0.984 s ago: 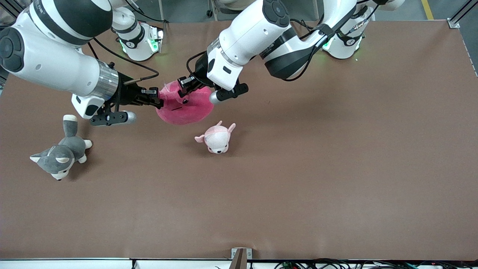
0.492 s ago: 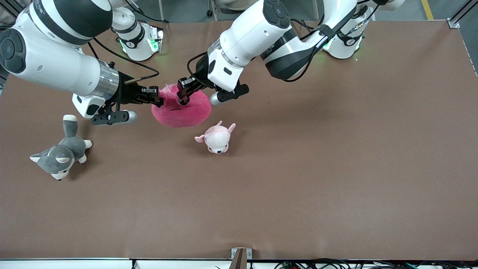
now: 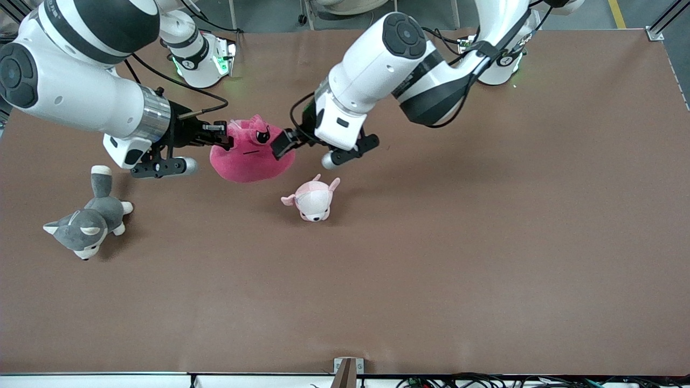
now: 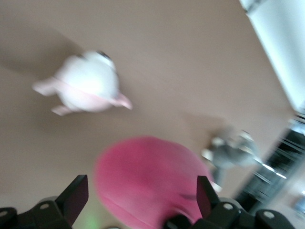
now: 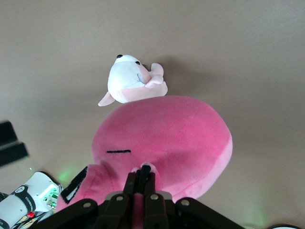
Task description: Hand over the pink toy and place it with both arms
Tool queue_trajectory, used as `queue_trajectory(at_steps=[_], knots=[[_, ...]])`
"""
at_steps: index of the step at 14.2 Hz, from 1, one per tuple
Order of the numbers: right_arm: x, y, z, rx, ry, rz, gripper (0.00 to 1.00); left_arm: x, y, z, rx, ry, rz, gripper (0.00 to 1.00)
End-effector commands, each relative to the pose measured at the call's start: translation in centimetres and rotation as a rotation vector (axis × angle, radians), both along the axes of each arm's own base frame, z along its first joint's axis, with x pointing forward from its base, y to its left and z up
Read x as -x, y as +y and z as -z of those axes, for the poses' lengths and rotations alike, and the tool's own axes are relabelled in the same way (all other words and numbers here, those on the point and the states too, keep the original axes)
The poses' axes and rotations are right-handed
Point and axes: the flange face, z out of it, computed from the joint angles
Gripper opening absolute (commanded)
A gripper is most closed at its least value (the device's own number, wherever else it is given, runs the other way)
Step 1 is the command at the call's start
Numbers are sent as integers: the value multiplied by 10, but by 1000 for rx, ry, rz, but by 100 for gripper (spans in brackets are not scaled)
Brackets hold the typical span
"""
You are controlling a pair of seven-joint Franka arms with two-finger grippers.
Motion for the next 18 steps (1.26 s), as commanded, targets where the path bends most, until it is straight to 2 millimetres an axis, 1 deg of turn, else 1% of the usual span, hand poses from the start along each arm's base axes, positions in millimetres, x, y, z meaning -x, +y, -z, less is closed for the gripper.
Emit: queue_trajectory(at_steps=[1, 2, 3, 4, 5, 7, 9, 10, 11, 12, 13, 14, 16, 18], knots=[[7, -2, -9, 11, 6, -2, 2, -11, 63, -24, -260, -42, -10, 100], [7, -4, -10, 11, 7, -3, 2, -14, 78, -24, -344, -53, -3, 100], [5, -10, -9, 11, 9, -2, 2, -21, 94, -23, -395, -54, 1, 100], [2, -24, -8, 11, 14, 4, 2, -31, 115, -28, -420, -62, 18, 100], [-5, -48, -8, 3, 6, 10, 2, -41, 136, -30, -439, -61, 46, 100], [-20, -100, -5, -10, -12, 36, 2, -61, 185, -40, -474, -69, 126, 100], [-30, -142, 1, 8, -11, 102, 2, -75, 228, -52, -497, -83, 191, 100], [-35, -157, 8, 15, -5, 128, 2, -84, 250, -56, -501, -94, 210, 100], [-40, -165, 16, 19, 4, 145, 2, -89, 265, -60, -499, -104, 226, 100], [-46, -178, 26, 20, 7, 171, 2, -93, 275, -63, -502, -115, 248, 100], [-52, -188, 37, 14, 16, 189, 2, -93, 286, -71, -509, -132, 270, 100], [-57, -196, 52, 9, 28, 176, 2, -94, 308, -80, -521, -141, 301, 100], [-66, -200, 80, 1, 45, 123, 2, -88, 344, -90, -562, -146, 409, 100], [-74, -217, 111, -6, 89, 146, 2, -74, 383, -90, -610, -139, 531, 100]])
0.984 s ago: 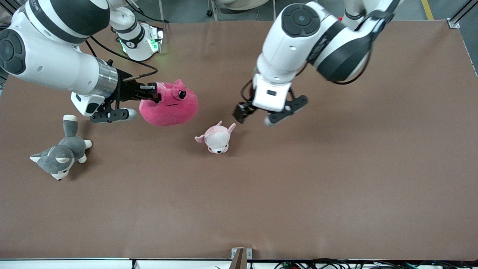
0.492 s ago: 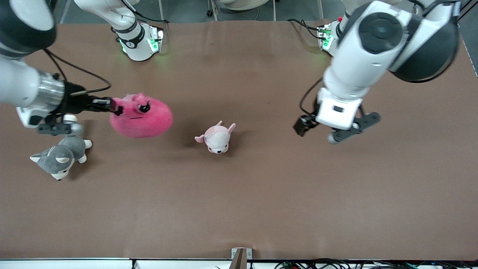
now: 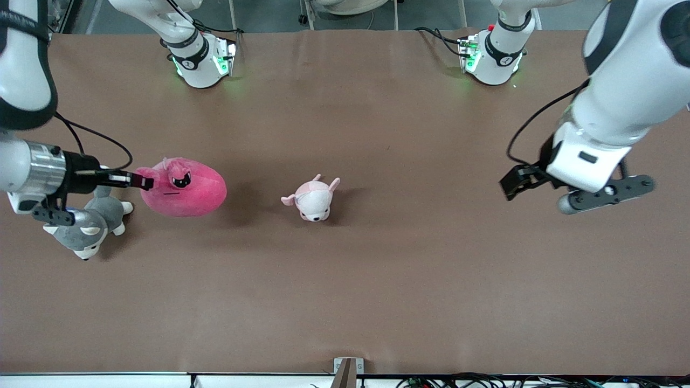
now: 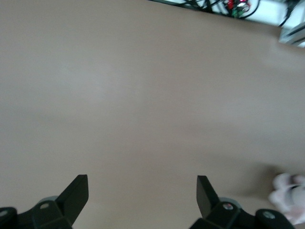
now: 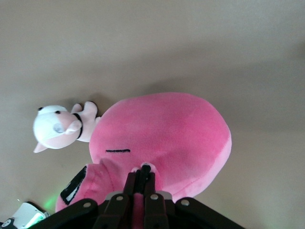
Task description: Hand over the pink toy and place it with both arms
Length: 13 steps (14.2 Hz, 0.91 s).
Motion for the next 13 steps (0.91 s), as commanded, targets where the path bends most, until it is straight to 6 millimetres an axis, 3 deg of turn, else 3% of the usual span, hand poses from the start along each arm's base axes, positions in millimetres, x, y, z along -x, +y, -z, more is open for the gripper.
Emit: queue_trajectory(at_steps=[1, 2, 5, 8, 13], knots=[[-13, -18, 31, -20, 25, 4, 2, 31, 47, -8, -25, 34, 111, 100], [-16, -22, 41, -39, 28, -13, 2, 36, 69, -16, 0, 37, 117, 100], [-20, -42, 64, -97, 27, -17, 2, 61, 106, -20, 14, 60, 174, 100], [-28, -43, 89, -109, 19, -19, 2, 78, 104, -30, 30, 69, 181, 100], [-33, -39, 110, -158, 26, 0, 3, 89, 97, -40, 28, 74, 168, 100]])
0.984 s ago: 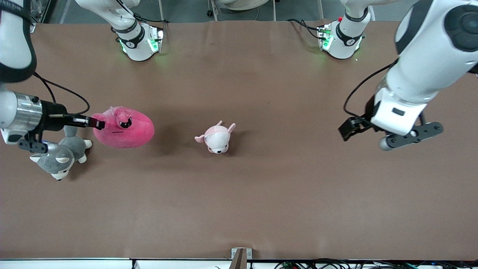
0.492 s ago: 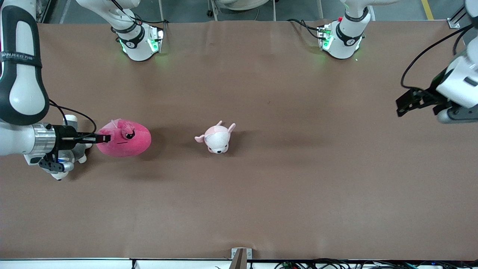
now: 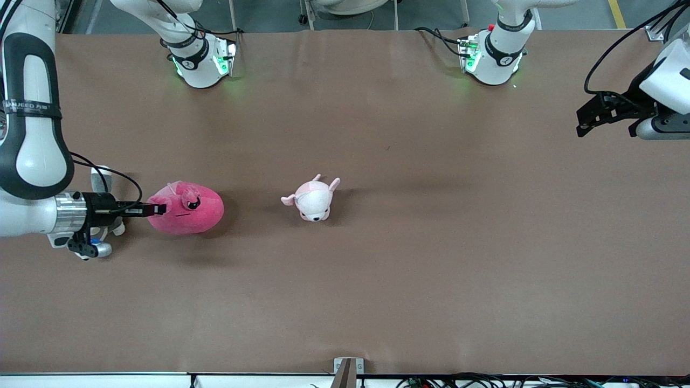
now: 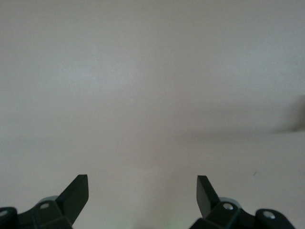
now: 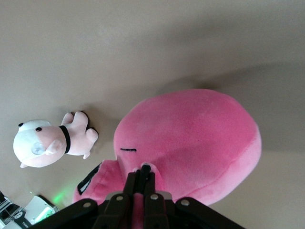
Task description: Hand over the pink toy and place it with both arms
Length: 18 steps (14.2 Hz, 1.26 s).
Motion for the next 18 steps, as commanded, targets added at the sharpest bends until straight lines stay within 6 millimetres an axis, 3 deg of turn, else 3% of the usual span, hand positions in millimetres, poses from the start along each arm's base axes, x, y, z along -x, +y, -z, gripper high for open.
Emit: queue_trajectory(at_steps=[1, 5, 7, 8, 10, 13, 18], knots=[[-5, -2, 9, -29, -17, -9, 3, 9, -8, -4, 9, -1, -12, 100], [-5, -2, 42, -36, 28, -13, 4, 10, -31, 1, 3, 4, -78, 100], [-5, -1, 59, -47, 49, -2, 4, 11, -32, 0, 0, 2, -80, 100], [-6, 1, 60, -49, 47, -1, 10, 10, -30, -1, 1, 1, -85, 100], [-8, 4, 54, -35, 40, -7, 100, 10, -29, 0, 0, 2, -86, 100], [-19, -12, 16, -13, -27, -1, 100, 8, -22, -1, 9, 1, -95, 100], [-11, -30, -85, 190, -156, -79, 100, 7, -16, -1, 10, -3, -95, 100]])
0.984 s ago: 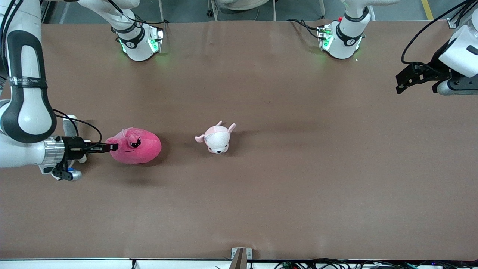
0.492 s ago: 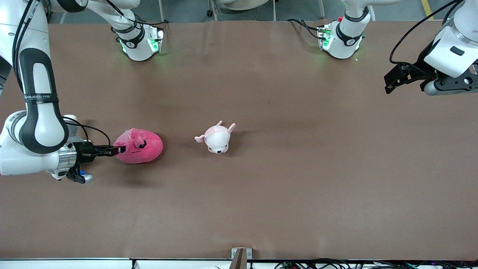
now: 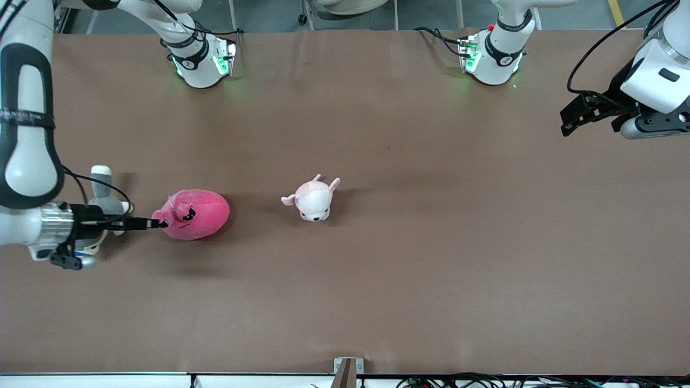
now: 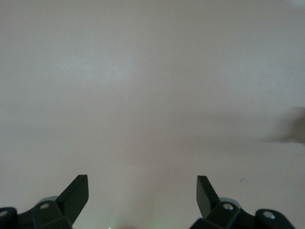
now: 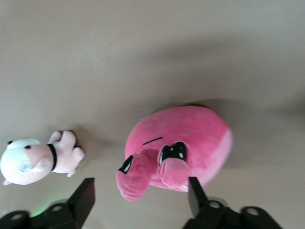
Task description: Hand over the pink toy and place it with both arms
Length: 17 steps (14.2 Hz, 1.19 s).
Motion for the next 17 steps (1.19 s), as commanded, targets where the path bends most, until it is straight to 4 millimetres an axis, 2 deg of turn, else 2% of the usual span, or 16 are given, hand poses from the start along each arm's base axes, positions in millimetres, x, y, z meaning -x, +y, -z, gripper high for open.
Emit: queue_trajectory(at_steps=[1, 2, 5, 8, 9, 11, 12, 14, 17], knots=[[16, -3, -59, 120, -58, -50, 100, 4, 7, -5, 10, -7, -2, 100], [22, -3, -90, 182, -101, -65, 100, 4, 7, -5, 10, -7, -1, 100], [45, 2, -161, 363, -191, -92, 100, 4, 8, -5, 10, -4, -1, 100], [72, -5, -216, 400, -263, -35, 100, 6, 8, -6, 9, -5, -2, 100], [79, -6, -228, 400, -279, -31, 100, 6, 8, -6, 9, -5, -2, 100], [98, -7, -243, 396, -281, -25, 100, 7, 8, -7, 9, -6, -1, 100], [113, -9, -245, 393, -284, -21, 100, 7, 8, -7, 9, -3, -1, 100], [134, -7, -238, 387, -284, -29, 100, 7, 8, -7, 8, -1, -1, 100], [149, -4, -231, 418, -296, -49, 100, 8, 8, -7, 8, 0, -1, 100]])
